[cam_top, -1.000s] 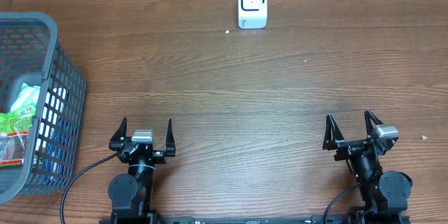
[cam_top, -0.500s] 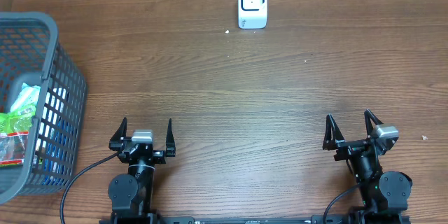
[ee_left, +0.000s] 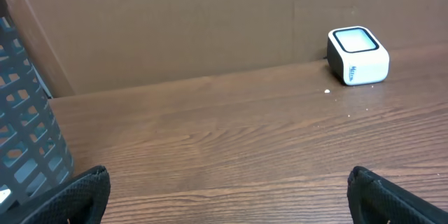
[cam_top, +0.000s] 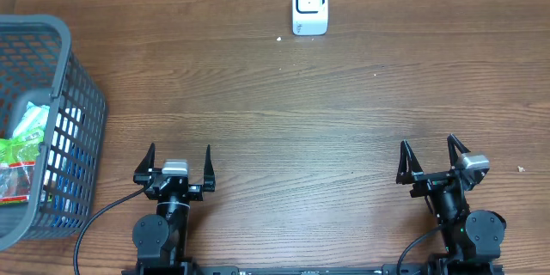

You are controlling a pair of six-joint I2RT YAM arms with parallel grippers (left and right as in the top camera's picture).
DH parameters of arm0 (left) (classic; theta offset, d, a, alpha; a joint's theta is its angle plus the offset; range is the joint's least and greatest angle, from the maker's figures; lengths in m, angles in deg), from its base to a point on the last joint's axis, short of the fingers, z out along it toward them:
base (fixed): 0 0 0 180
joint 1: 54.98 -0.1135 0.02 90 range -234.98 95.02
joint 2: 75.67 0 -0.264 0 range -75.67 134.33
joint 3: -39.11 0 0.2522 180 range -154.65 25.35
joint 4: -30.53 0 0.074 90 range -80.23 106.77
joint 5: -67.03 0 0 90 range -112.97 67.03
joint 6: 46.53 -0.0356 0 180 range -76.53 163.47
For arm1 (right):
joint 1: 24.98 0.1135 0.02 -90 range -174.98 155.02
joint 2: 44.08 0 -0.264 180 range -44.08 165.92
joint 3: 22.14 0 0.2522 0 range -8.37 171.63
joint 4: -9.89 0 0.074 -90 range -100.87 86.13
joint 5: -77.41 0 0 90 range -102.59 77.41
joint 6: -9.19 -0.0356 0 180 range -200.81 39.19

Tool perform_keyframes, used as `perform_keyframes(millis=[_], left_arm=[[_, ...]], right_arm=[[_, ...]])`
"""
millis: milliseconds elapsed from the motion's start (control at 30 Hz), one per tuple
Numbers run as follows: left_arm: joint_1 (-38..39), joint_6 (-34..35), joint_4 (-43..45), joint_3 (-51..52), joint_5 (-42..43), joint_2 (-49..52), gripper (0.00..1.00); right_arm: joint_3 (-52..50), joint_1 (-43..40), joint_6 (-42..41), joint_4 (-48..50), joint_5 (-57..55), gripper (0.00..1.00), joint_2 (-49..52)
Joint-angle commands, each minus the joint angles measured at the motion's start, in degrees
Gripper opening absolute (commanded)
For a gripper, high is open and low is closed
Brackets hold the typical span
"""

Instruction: Scan the item barcode

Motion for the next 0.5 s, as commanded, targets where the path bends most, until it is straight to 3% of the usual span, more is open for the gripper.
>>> perform_keyframes(millis=[0, 467], left_arm=[[-0.26, -1.29, -0.33, 0.37, -0.20, -0.66, 1.00], [-0.26, -0.85, 0.74, 0.22, 9.70, -0.66, 1.00]], right_arm=[[-0.59, 0.33, 0.04, 0.35, -0.35, 1.00, -0.68], [-0.57, 0.15, 0.26, 0.46, -2.19, 1.00, -0.68]])
